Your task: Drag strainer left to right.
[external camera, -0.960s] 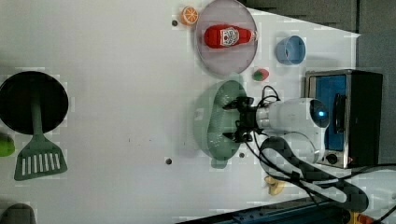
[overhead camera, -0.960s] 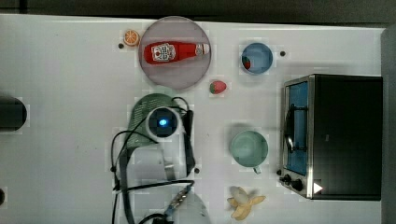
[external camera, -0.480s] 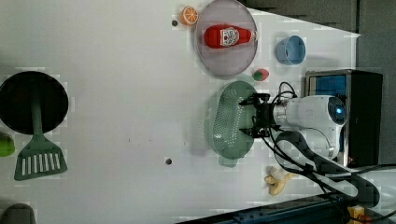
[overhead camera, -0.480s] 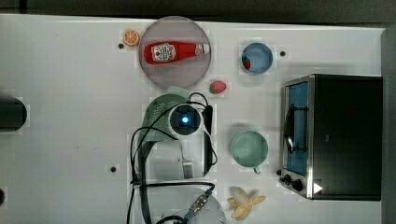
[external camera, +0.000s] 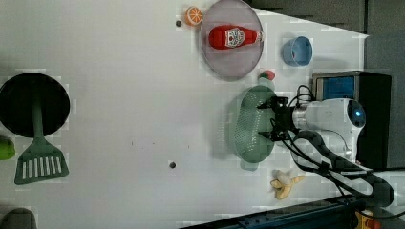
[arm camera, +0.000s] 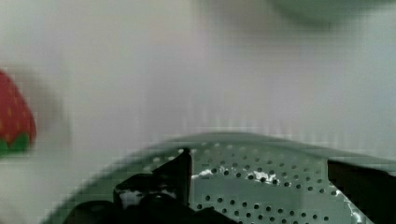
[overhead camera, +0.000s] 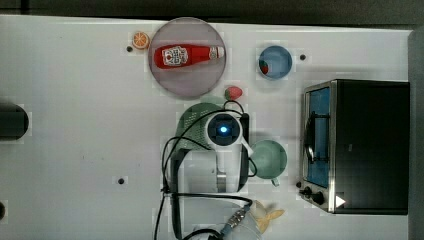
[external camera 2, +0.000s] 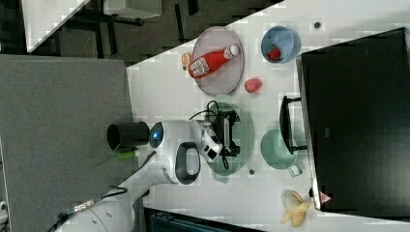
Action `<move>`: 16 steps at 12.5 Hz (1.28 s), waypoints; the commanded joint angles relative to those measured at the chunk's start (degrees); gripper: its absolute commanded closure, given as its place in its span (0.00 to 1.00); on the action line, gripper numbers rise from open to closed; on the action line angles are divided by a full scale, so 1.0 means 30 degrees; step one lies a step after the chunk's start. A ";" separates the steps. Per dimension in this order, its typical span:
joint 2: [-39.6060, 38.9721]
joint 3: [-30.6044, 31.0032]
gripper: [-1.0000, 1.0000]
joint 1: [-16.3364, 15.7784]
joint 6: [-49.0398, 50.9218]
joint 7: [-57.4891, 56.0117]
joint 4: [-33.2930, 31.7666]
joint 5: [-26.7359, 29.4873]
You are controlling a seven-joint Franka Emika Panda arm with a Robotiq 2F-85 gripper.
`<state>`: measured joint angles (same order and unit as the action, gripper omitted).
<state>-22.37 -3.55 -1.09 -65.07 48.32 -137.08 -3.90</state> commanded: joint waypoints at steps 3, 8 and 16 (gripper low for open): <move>0.0342 -0.1220 0.00 0.0136 0.0197 -0.2183 0.0040 0.0371; 0.0335 -0.2121 0.00 0.0136 -0.0149 -0.3723 0.0059 0.0369; 0.6565 -0.0549 0.00 0.0123 0.6767 -1.2404 0.1796 0.0443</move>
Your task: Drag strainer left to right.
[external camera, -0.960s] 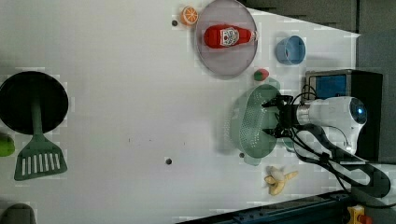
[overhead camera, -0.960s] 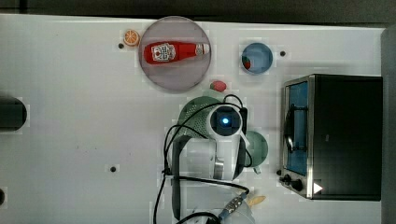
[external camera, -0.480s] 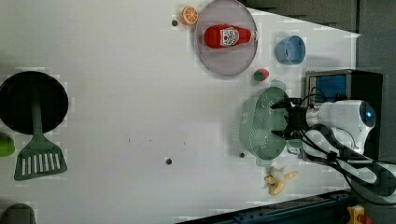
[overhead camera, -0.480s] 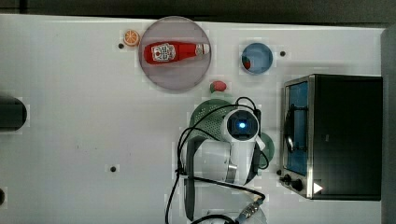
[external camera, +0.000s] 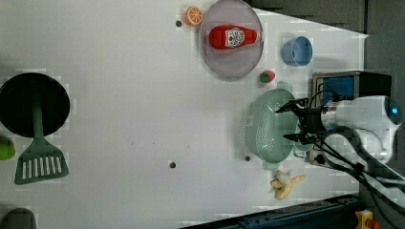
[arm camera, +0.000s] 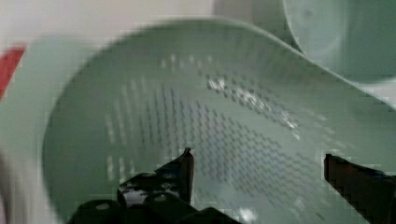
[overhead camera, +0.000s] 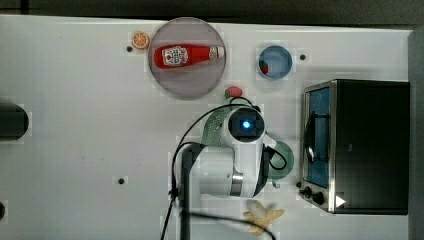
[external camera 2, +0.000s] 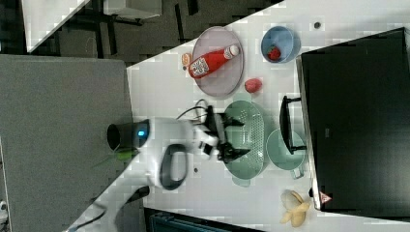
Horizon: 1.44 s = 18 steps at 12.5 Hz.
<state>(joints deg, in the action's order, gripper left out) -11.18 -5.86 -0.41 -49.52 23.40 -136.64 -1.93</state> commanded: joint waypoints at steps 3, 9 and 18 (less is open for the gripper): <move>0.5420 0.0282 0.00 -0.0113 0.6892 -0.6784 0.4254 -0.0204; 0.7161 0.0341 0.00 -0.0134 1.5397 -0.7759 0.9640 0.0066; 0.7045 0.0348 0.00 -0.0138 1.6421 -0.7960 1.0520 0.0092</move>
